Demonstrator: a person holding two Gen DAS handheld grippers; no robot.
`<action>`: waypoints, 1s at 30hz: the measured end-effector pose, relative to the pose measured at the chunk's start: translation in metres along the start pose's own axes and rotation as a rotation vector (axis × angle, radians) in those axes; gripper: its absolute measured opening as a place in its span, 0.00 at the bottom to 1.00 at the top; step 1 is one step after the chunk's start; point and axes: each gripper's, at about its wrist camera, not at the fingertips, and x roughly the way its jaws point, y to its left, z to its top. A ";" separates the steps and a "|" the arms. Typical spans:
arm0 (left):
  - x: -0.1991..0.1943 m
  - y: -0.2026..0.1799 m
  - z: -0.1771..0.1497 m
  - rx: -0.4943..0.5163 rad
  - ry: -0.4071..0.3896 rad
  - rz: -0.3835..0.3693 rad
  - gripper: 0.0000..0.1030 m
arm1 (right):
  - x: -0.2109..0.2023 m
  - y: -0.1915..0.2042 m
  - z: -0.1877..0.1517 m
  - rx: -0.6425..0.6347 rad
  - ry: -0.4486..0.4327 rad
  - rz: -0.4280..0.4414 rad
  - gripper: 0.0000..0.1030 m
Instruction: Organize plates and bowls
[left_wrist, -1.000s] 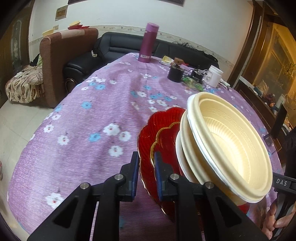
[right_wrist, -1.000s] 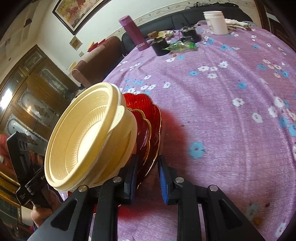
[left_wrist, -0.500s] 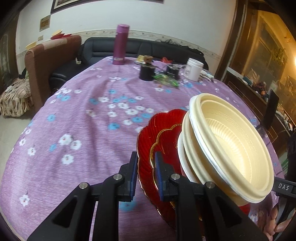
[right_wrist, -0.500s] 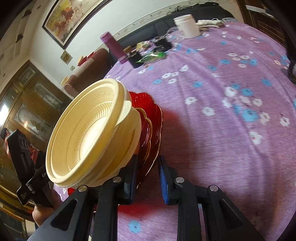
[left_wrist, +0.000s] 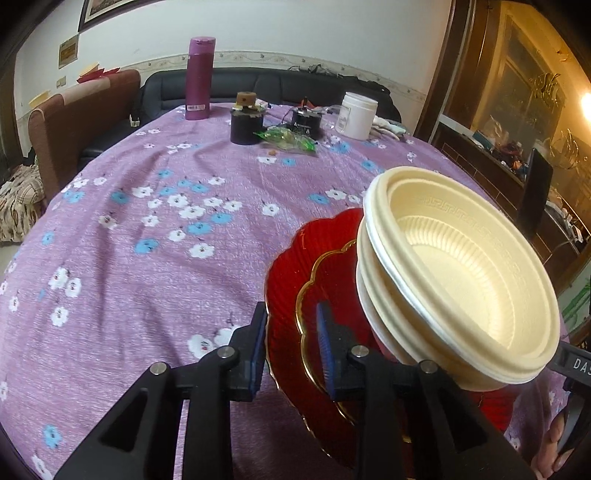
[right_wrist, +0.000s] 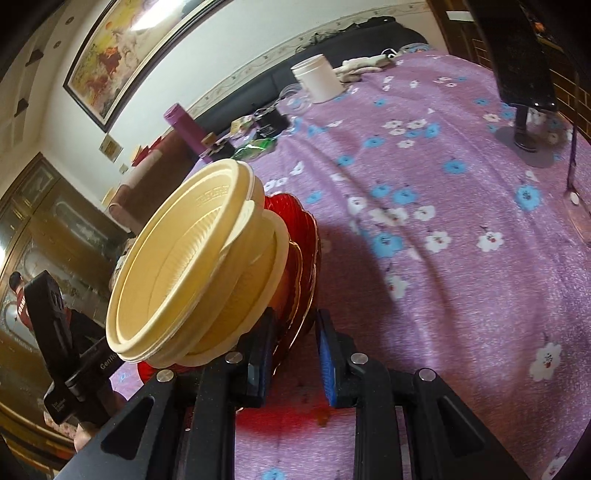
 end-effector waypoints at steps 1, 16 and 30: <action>0.002 -0.001 -0.001 0.002 -0.004 0.004 0.22 | 0.000 -0.002 0.001 0.003 -0.002 -0.001 0.23; 0.009 -0.022 0.004 0.040 -0.034 0.051 0.24 | 0.004 -0.014 0.006 0.023 -0.028 -0.048 0.23; 0.010 -0.003 0.011 -0.019 -0.034 0.085 0.24 | 0.026 0.004 0.013 -0.016 -0.011 -0.071 0.23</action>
